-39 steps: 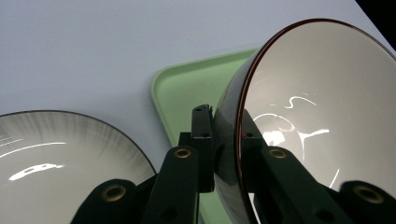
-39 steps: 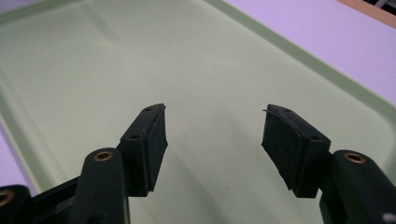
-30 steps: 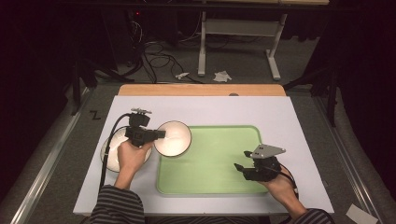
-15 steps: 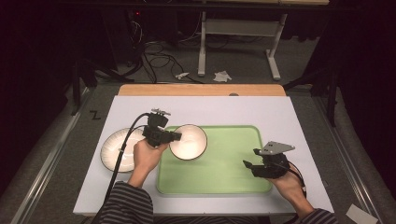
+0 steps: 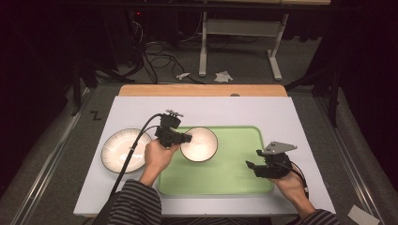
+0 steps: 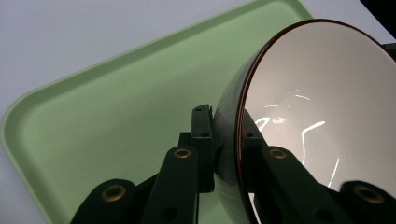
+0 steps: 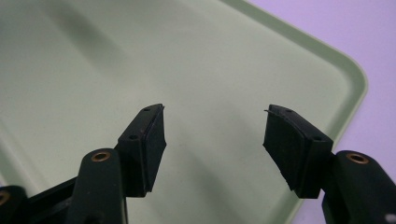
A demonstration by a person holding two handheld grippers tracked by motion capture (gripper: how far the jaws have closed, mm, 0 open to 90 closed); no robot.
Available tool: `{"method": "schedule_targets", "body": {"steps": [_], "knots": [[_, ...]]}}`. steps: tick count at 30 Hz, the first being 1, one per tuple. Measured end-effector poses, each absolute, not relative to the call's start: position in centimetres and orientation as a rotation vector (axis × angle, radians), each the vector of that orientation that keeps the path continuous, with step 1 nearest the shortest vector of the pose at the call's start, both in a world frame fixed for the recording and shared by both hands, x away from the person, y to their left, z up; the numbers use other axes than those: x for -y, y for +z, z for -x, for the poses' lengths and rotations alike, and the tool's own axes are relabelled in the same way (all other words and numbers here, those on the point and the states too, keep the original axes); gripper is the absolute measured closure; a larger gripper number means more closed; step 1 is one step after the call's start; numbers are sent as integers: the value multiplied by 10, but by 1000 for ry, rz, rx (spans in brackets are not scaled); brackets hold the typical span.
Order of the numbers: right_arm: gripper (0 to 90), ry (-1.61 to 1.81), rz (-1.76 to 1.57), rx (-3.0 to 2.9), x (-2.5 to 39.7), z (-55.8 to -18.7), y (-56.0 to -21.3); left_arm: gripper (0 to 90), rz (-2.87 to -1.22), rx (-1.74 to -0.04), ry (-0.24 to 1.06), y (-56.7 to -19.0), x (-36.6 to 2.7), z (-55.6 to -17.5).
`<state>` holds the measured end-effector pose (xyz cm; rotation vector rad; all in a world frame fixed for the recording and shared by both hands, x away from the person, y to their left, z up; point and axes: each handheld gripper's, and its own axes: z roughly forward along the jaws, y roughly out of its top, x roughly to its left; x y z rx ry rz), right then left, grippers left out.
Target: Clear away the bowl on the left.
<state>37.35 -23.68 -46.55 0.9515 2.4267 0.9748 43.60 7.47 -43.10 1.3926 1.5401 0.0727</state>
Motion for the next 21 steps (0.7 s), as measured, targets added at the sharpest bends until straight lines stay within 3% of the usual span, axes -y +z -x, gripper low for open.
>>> {"method": "schedule_targets", "body": {"steps": [21], "knots": [[405, 926, -971, -2419, 235, -371, -465, 822, -1438, -1600, 79, -462, -41, -463]]}}
